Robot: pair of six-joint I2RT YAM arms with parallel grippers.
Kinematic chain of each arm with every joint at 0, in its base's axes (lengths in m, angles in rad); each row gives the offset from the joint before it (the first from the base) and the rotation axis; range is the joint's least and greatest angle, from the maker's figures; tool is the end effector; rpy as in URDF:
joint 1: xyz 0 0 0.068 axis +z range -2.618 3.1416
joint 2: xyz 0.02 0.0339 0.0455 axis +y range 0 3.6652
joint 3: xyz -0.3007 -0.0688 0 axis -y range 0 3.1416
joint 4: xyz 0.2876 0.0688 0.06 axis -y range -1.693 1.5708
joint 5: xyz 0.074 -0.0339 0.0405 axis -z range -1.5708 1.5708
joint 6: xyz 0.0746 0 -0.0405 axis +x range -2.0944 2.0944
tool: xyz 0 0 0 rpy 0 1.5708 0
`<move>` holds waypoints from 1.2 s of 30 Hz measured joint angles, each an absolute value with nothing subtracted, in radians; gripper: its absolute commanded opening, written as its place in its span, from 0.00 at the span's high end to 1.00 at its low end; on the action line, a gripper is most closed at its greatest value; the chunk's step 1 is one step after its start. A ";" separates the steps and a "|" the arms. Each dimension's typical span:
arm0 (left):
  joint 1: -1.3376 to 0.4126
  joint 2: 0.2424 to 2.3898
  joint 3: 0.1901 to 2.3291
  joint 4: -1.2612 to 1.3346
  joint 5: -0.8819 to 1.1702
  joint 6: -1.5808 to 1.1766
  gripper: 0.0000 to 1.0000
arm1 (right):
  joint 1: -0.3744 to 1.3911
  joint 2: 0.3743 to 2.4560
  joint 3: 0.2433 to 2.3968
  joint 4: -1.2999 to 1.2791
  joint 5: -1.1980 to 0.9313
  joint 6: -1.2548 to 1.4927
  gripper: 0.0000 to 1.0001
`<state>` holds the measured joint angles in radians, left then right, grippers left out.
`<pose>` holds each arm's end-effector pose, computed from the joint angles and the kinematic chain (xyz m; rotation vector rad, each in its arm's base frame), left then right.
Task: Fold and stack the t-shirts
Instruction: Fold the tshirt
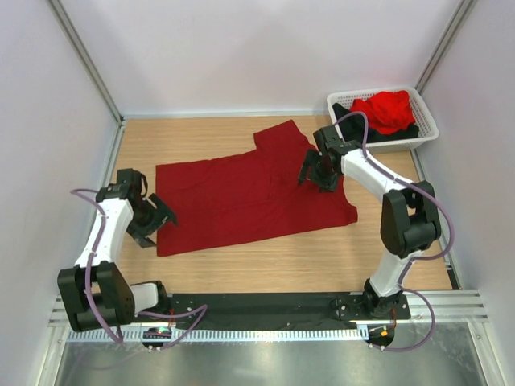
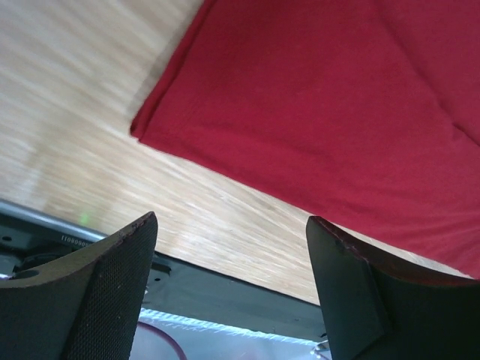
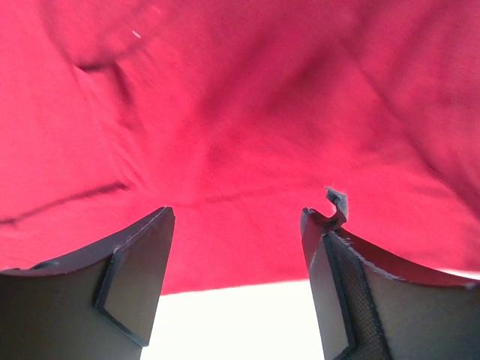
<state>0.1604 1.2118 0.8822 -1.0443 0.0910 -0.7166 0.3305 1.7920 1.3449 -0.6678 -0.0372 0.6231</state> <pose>0.2330 0.0308 0.2133 -1.2489 2.6946 -0.2106 0.4121 0.1443 0.2033 0.3868 2.7062 0.3362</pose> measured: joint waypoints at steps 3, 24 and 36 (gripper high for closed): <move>0.106 1.250 0.936 -1.036 0.070 -0.697 0.19 | 0.335 1.746 1.343 -0.738 0.019 0.596 0.19; -0.298 1.612 1.097 -1.018 -0.126 -0.621 0.25 | 0.421 1.710 1.218 -0.820 0.136 0.535 0.17; -0.347 1.806 1.189 -1.006 -0.187 -0.569 0.21 | 0.478 1.874 1.306 -0.783 0.175 0.525 0.17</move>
